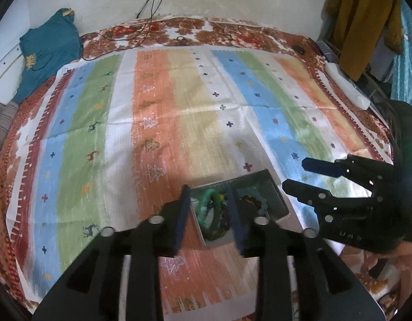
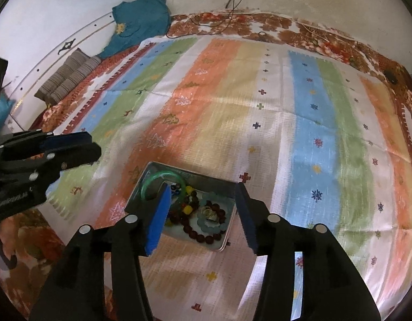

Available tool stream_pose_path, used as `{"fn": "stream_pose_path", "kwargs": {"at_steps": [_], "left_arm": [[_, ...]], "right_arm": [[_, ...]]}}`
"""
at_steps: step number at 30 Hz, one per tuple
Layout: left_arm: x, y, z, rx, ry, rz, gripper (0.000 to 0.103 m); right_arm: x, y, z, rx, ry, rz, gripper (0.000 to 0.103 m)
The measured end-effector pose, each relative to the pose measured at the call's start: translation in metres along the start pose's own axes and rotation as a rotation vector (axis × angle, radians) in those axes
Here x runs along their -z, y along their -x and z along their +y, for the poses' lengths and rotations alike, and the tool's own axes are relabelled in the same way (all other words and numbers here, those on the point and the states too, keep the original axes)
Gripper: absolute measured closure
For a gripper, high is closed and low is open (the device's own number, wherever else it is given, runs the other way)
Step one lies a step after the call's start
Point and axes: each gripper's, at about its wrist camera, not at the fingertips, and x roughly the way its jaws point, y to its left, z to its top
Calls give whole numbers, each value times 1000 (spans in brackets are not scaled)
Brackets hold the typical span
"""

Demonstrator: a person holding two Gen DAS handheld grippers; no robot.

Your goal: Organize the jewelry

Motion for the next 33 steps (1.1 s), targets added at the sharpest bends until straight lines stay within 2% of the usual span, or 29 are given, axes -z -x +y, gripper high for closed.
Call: {"fn": "stream_pose_path", "kwargs": {"at_steps": [6, 8, 13, 16, 25, 29, 33], "left_arm": [[16, 12, -6, 22, -24, -14, 53], [18, 14, -6, 26, -22, -15, 50], [24, 20, -4, 39, -8, -26, 36], [28, 22, -5, 25, -12, -32, 25], [37, 30, -6, 7, -10, -63, 6], [41, 32, -8, 20, -15, -72, 6], [46, 35, -11, -3, -25, -85, 6]], "right_arm": [[9, 15, 8, -21, 12, -27, 41], [13, 20, 10, -22, 17, -34, 39], [21, 31, 13, -23, 31, -53, 33], [26, 37, 12, -31, 27, -66, 30], [38, 54, 12, -38, 28, -109, 15], [41, 58, 11, -27, 31, -122, 11], [44, 62, 10, -19, 29, -134, 8]]}}
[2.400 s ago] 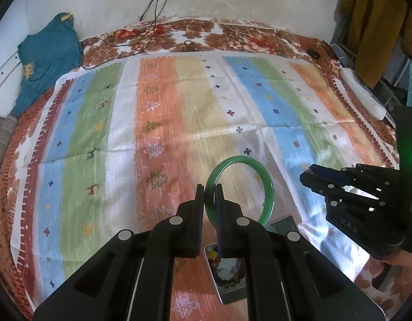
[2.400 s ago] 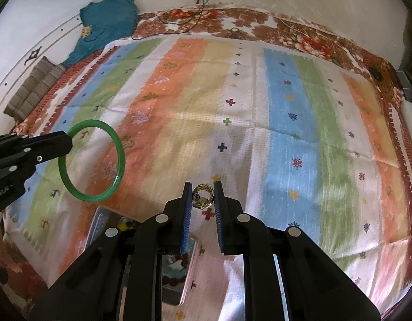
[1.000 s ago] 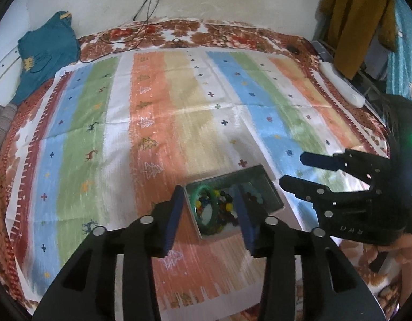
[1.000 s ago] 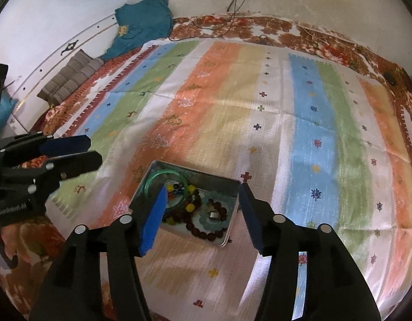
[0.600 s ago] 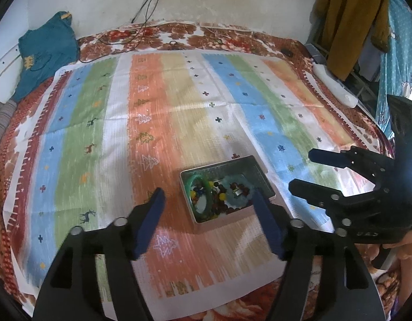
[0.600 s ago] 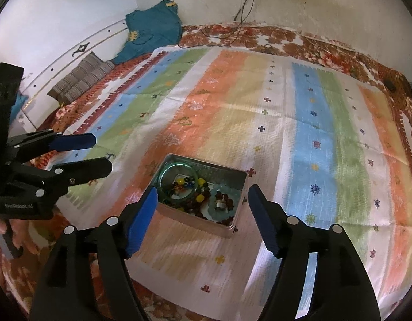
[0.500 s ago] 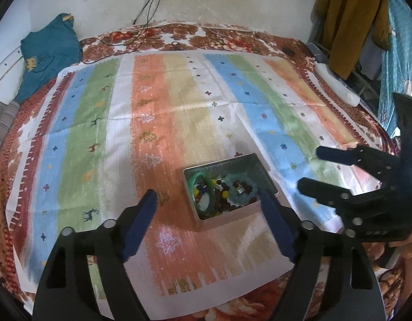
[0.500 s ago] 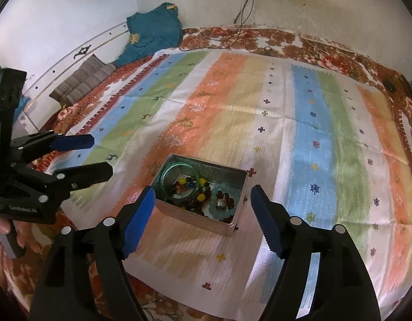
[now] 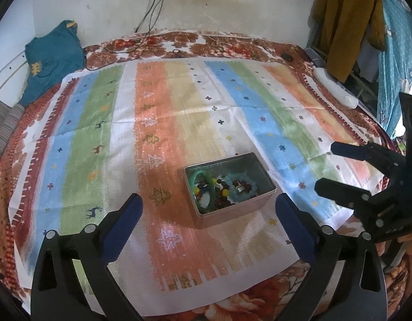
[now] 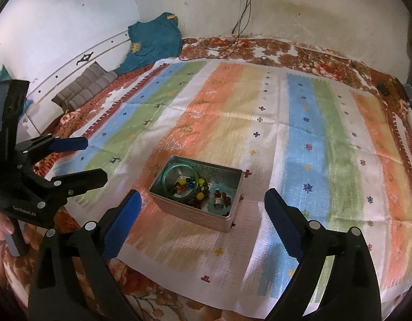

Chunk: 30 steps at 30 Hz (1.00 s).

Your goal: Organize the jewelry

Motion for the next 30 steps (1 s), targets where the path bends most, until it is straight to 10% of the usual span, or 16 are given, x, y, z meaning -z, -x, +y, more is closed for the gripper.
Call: {"fn": "stream_pose_path", "kwargs": {"at_steps": [30], "left_arm": [[17, 29, -18, -42, -46, -145, 6]], "right_arm": [[19, 29, 5, 18, -4, -91, 8]]}}
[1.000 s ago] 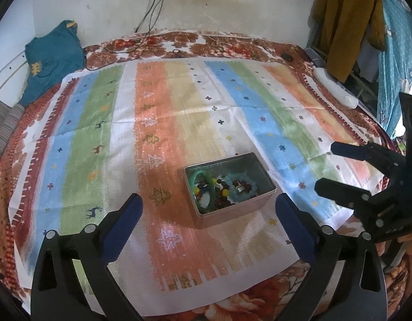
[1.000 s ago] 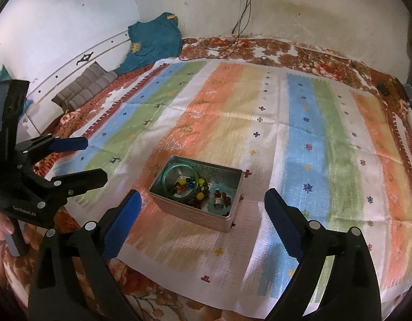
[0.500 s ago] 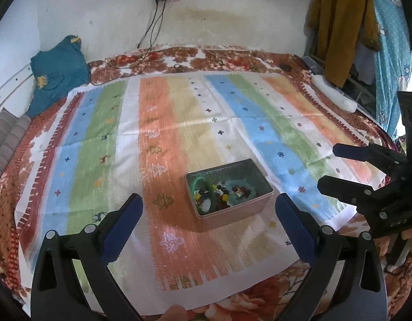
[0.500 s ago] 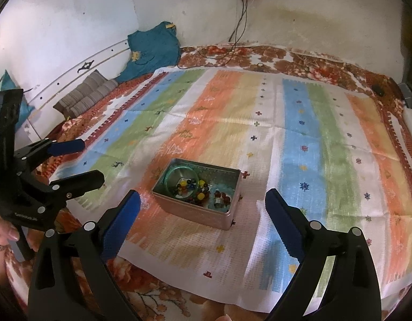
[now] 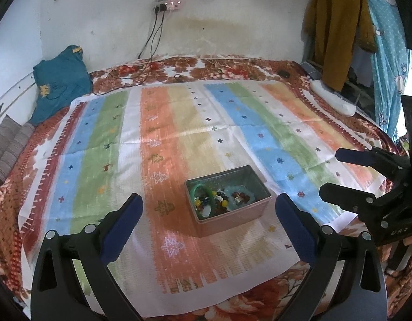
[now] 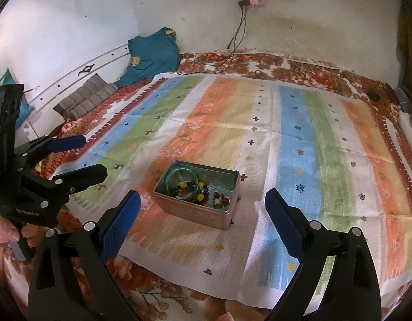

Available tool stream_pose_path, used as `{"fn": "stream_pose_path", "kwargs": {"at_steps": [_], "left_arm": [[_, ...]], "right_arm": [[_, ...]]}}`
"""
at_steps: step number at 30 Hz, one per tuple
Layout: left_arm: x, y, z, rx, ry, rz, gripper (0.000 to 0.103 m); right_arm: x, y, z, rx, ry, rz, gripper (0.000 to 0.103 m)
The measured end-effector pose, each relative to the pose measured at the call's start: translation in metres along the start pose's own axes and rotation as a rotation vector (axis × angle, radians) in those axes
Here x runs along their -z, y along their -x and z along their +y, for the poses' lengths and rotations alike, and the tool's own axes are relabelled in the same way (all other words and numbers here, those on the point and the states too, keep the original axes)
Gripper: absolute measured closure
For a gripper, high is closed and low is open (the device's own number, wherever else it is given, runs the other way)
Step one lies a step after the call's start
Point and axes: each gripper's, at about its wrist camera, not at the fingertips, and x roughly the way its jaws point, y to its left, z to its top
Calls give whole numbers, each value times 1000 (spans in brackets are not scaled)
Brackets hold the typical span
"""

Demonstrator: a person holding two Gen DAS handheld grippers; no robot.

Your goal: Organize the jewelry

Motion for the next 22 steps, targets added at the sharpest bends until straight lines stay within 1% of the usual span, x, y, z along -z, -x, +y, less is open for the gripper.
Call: {"fn": "stream_pose_path", "kwargs": {"at_steps": [8, 10, 13, 17, 22], "left_arm": [[0, 2, -2, -8, -4, -7, 6], [-1, 2, -3, -9, -6, -10, 6], [-3, 5, -4, -17, -16, -22, 6], [-4, 7, -4, -16, -24, -27, 6], [-4, 10, -5, -22, -45, -36, 6]], "right_arm": [[1, 2, 0, 3, -4, -11, 8], [2, 3, 0, 6, -6, -19, 6], [3, 5, -1, -1, -25, -27, 5], [3, 7, -4, 18, -39, -40, 5], [3, 8, -4, 23, -35, -43, 5]]}}
